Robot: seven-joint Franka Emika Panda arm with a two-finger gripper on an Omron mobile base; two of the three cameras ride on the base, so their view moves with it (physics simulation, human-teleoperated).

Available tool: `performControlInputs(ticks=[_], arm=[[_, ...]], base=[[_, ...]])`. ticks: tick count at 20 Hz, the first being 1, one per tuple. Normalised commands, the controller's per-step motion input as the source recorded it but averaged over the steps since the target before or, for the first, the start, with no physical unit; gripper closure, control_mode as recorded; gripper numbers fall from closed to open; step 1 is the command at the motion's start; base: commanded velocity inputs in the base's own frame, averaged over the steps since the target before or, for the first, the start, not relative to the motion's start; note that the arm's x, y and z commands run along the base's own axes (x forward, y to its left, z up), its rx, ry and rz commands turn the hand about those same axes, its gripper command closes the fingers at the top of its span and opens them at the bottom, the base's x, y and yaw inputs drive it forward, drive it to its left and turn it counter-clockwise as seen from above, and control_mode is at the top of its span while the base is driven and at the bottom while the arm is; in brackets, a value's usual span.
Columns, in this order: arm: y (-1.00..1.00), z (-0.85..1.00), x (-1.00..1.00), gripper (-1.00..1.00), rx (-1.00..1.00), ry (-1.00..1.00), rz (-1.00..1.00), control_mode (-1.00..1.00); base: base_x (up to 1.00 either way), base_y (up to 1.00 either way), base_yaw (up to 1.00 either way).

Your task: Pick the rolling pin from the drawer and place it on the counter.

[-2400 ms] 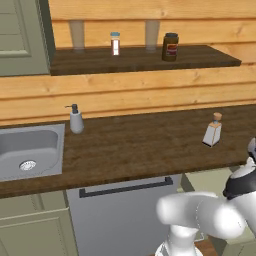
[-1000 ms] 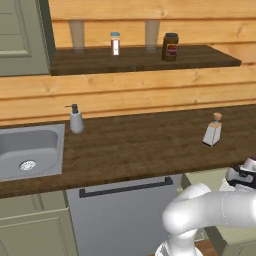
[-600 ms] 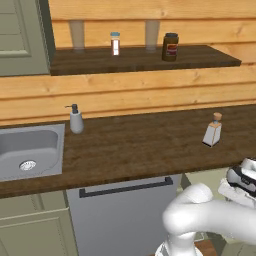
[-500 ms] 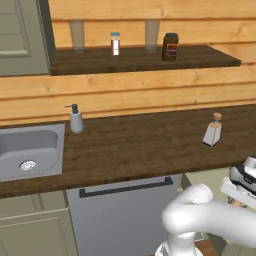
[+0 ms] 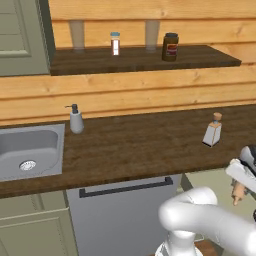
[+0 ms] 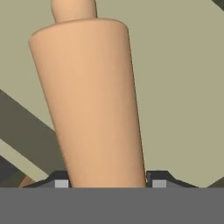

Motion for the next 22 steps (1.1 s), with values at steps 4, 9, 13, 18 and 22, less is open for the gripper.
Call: performControlInputs(ticks=[4,9,13,18,22], arm=[[0.71,1.00,0.61,1.00,0.01,-0.13,-0.03,-1.00],[0.99,1.00,0.98,1.00,-0.02,-0.05,-0.17,-1.00],[1.00,0.92,1.00,1.00,-0.01,0.00,-0.21,-1.00],[0.83,0.19,1.00,1.00,-0.02,0.04,-0.18,-1.00],[0.13,-0.40,1.00,1.00,-0.07,0.17,-0.05,-1.00]], base=[[0.00,0.00,0.00],[0.00,0.00,0.00],[0.00,0.00,0.00],[0.00,0.00,0.00],[0.00,0.00,0.00]])
